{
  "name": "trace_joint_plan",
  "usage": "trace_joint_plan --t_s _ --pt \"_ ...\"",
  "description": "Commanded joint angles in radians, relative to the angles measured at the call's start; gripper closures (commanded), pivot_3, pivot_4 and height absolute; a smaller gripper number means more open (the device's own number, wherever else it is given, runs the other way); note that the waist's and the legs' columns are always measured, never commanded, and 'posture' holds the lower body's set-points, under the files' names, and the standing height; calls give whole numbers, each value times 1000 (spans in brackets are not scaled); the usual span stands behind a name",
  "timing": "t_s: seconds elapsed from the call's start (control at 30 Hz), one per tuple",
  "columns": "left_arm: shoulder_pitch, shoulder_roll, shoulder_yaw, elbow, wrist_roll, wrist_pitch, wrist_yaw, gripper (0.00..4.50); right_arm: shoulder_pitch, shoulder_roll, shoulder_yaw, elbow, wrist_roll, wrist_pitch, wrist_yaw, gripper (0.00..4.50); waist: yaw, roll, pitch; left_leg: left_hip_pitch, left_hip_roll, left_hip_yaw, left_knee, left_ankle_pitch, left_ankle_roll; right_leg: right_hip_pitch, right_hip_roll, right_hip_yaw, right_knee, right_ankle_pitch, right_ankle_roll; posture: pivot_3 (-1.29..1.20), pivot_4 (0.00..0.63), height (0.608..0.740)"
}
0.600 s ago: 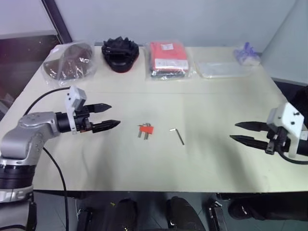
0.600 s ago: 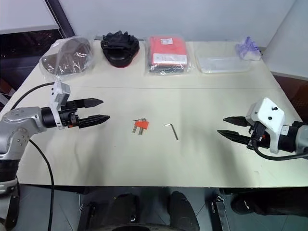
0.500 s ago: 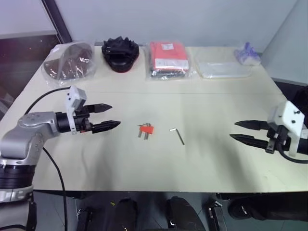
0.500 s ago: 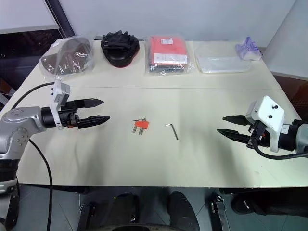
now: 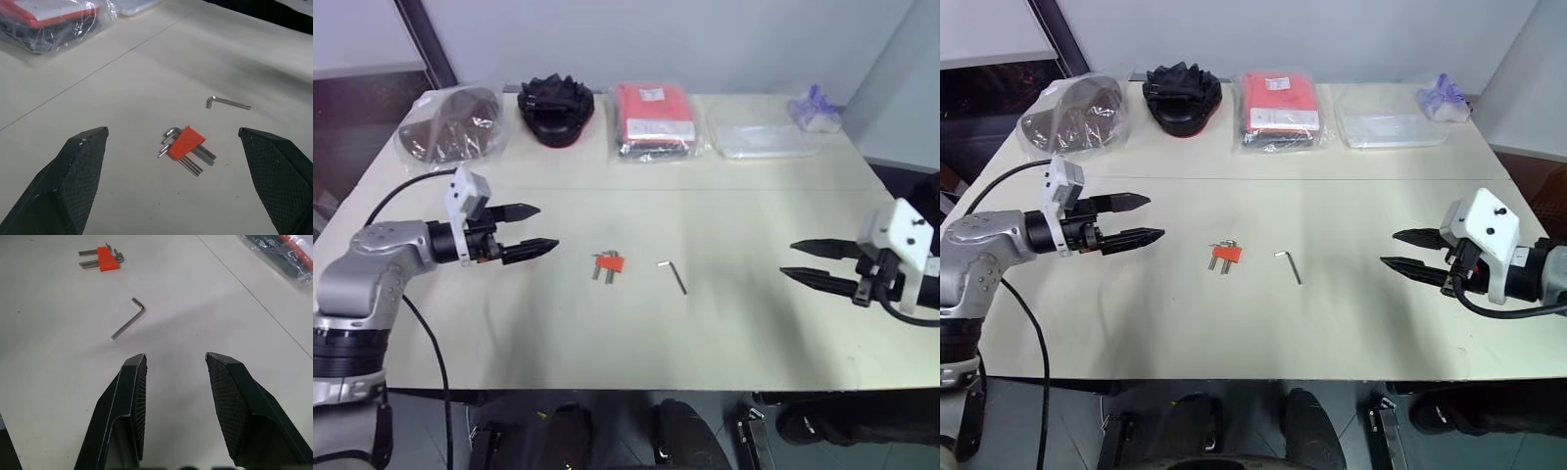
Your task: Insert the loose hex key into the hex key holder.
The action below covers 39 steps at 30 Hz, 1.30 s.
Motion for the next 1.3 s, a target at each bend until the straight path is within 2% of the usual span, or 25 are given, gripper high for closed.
trace_joint_plan --t_s 0.03,0.4,0.57,0.67,0.73,0.87,0.9,0.97,1.07,1.17,1.3 --pt "-15 -1 3 -21 5 -13 7 37 -22 3 -12 -15 3 -4 -5 2509 0 0 0 0 0 0 0 0 0 0 0 0 0 0 0 0 150 740" --pt "-9 -3 7 -43 0 -2 22 37 -62 11 28 -2 -10 -18 -20 2509 0 0 0 0 0 0 0 0 0 0 0 0 0 0 0 0 150 740" --pt "-1 -13 7 -64 -4 2 41 37 -163 49 145 20 -37 -46 -65 2509 -2 0 0 0 0 0 0 0 0 0 0 0 1 0 0 0 150 740" --pt "4 -34 0 -79 -5 5 59 37 -263 112 287 47 -70 -71 -85 2509 -4 0 0 0 0 0 0 0 0 -1 0 0 1 0 0 0 150 740" --pt "9 -45 -6 -91 -5 6 70 0 -332 167 390 85 -116 -101 -92 2011 -5 0 0 0 0 0 0 0 0 -1 0 0 2 0 0 0 150 740" --pt "16 -57 -12 -102 -5 8 80 0 -437 252 558 195 -231 -178 -76 320 -3 0 0 -1 0 0 1 0 0 -3 0 0 2 0 0 0 150 740" --pt "18 -57 -13 -105 -5 8 82 0 -460 262 599 225 -260 -195 -59 52 -2 0 0 -2 0 0 1 0 0 -5 0 1 2 0 0 0 150 740" --pt "29 -57 -15 -117 -3 6 86 0 -534 323 696 334 -340 -273 -42 52 -1 0 0 -3 0 0 1 0 0 -5 -1 0 2 0 0 0 150 740" --pt "47 -48 -23 -135 1 3 82 0 -648 438 775 524 -416 -369 -38 52 -9 0 0 -2 1 1 1 0 0 -6 -1 2 3 1 0 0 150 740" --pt "75 -29 -44 -162 11 -4 63 0 -744 542 824 725 -475 -462 -22 52 -10 1 0 -2 1 1 1 0 0 -6 0 1 4 1 0 0 150 740" --pt "121 -8 -62 -206 12 -4 46 0 -803 642 856 887 -518 -541 0 52 -5 1 0 -3 1 1 0 0 0 -7 -1 0 4 1 0 0 150 740"
